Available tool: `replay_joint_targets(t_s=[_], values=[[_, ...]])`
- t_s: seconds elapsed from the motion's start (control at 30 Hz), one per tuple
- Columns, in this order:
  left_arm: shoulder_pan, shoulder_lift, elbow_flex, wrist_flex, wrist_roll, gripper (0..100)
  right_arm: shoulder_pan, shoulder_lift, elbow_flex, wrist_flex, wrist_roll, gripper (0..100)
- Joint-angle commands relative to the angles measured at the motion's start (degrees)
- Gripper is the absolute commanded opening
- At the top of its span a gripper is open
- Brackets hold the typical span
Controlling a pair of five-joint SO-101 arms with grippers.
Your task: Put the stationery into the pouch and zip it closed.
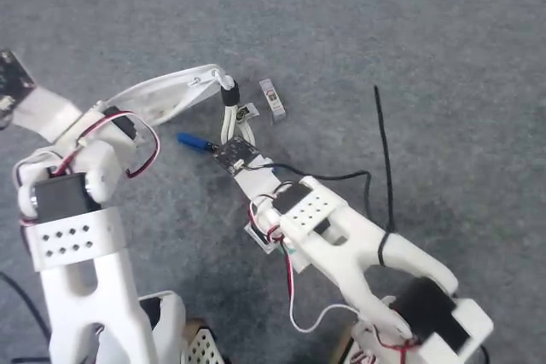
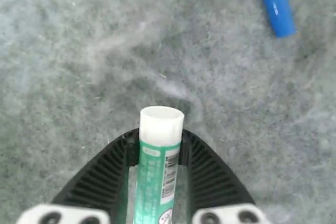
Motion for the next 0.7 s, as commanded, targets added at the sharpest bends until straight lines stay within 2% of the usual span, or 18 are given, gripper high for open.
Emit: replay_joint_targets(t_s=[0.0,0.27,0.43,0.67], values=[[-0.3,0.4,-0.4,-2.0,0.9,1,-0.1,-6.9,0.5,0.7,-0.4,0.6],[-0.3,0.4,-0.4,-2.0,0.9,1,-0.2,-10.8,0.5,0.7,-0.8,0.6],[-0.3,0.4,-0.4,-2.0,0.9,1,0.0,-16.7,0.6,1.1,-6.4,0.6],[-0.3,0.4,-0.4,-2.0,0.9,1,-0.1,-25.8,5.4,-2.4,-7.0,0.6]])
